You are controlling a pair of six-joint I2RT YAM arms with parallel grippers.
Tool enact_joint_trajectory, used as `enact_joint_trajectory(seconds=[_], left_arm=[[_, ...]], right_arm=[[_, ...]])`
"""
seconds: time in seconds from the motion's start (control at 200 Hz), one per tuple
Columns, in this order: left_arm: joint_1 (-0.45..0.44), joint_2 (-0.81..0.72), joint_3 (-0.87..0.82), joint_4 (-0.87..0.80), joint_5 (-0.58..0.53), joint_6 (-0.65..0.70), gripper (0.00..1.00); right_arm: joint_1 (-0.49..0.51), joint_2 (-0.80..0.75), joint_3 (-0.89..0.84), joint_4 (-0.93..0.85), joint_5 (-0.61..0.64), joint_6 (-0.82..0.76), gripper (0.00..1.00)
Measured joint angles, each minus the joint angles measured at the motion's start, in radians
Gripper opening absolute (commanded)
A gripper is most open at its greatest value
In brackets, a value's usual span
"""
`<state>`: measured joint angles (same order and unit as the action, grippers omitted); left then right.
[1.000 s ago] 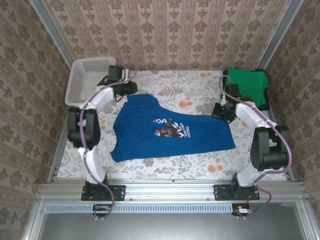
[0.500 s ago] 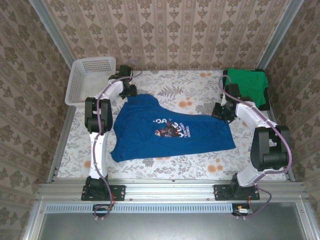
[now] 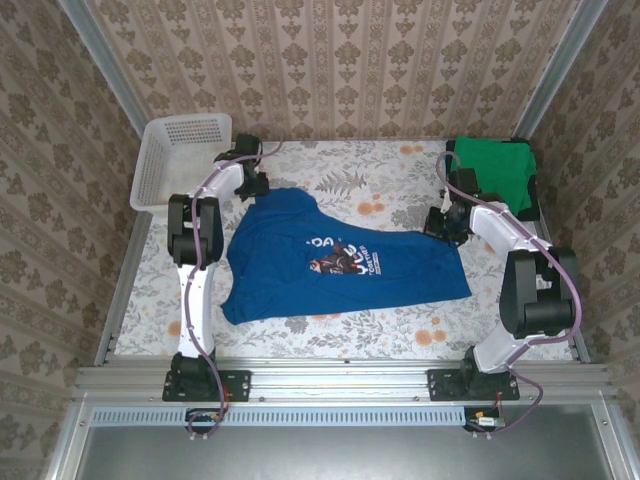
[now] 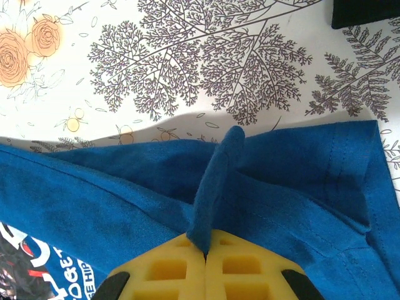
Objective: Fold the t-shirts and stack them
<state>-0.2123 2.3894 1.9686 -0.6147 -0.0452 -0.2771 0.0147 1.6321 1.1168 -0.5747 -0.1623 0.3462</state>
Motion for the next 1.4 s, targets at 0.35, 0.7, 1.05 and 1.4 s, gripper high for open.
enact_joint_trajectory(seconds=[0.35,0.7,1.05,1.4], left_arm=[[0.002,-0.02,-0.027,0.042,0.066,-0.013,0.0],[-0.013,-0.381,-0.109,0.033,0.14,0.03,0.0],[-0.016,-0.913,-0.596,0.164,0.251,0.043,0.0],[-0.008,-1.319,-0.998,0.184,0.275,0.007,0.0]], right_arm=[[0.0,0.0,0.009,-0.001,0.0,-0.003,0.02],[-0.006,0.093,0.189,-0.037,0.001,-0.004,0.01],[-0.009,0.137,0.314,-0.114,0.034,-0.045,0.01],[-0.018,0.08,0.177,-0.134,0.05,-0.063,0.06]])
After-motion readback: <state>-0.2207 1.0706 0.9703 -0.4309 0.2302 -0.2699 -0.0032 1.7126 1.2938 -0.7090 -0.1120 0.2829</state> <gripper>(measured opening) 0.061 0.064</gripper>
